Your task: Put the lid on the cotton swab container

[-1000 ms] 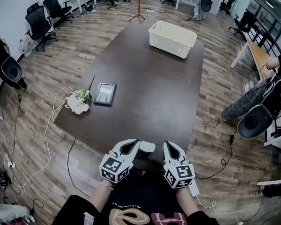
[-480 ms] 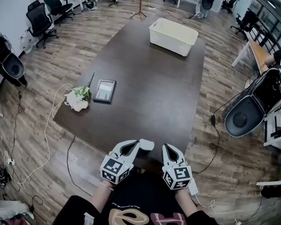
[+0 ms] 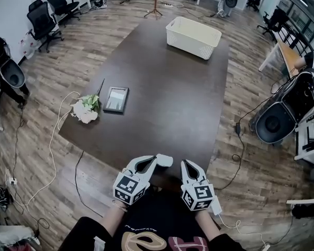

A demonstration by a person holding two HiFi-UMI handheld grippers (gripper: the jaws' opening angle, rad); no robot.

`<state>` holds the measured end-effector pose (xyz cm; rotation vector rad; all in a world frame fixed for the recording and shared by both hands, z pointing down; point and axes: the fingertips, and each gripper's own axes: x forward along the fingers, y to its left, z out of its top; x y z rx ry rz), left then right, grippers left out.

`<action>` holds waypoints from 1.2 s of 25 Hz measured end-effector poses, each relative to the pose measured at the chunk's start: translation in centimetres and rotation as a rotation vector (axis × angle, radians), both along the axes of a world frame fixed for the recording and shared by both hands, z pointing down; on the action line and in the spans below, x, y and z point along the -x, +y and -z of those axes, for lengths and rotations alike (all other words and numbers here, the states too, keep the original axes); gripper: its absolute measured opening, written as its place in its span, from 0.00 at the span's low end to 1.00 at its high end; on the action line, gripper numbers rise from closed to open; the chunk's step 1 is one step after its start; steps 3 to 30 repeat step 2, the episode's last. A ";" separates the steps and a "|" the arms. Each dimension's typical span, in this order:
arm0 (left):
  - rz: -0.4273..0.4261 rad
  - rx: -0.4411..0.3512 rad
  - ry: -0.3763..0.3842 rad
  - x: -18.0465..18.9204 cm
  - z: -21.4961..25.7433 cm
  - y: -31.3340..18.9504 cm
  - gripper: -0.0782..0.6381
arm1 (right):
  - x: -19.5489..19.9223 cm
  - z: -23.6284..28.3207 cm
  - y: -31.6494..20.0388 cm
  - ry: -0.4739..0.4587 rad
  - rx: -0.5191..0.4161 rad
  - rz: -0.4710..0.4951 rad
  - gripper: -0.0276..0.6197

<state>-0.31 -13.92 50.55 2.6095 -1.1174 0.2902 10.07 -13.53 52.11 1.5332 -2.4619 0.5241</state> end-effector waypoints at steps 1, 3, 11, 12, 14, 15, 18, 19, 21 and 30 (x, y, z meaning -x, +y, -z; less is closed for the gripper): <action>-0.001 0.001 0.000 0.0 0.0 -0.1 0.11 | -0.1 0.0 -0.1 0.000 0.002 -0.002 0.05; -0.003 0.002 -0.001 -0.1 0.0 -0.1 0.11 | -0.1 -0.1 -0.1 0.000 0.004 -0.004 0.05; -0.003 0.002 -0.001 -0.1 0.0 -0.1 0.11 | -0.1 -0.1 -0.1 0.000 0.004 -0.004 0.05; -0.003 0.002 -0.001 -0.1 0.0 -0.1 0.11 | -0.1 -0.1 -0.1 0.000 0.004 -0.004 0.05; -0.003 0.002 -0.001 -0.1 0.0 -0.1 0.11 | -0.1 -0.1 -0.1 0.000 0.004 -0.004 0.05; -0.003 0.002 -0.001 -0.1 0.0 -0.1 0.11 | -0.1 -0.1 -0.1 0.000 0.004 -0.004 0.05; -0.003 0.002 -0.001 -0.1 0.0 -0.1 0.11 | -0.1 -0.1 -0.1 0.000 0.004 -0.004 0.05; -0.003 0.002 -0.001 -0.1 0.0 -0.1 0.11 | -0.1 -0.1 -0.1 0.000 0.004 -0.004 0.05; -0.003 0.002 -0.001 -0.1 0.0 -0.1 0.11 | -0.1 -0.1 -0.1 0.000 0.004 -0.004 0.05; -0.003 0.002 -0.001 -0.1 0.0 -0.1 0.11 | -0.1 -0.1 -0.1 0.000 0.004 -0.004 0.05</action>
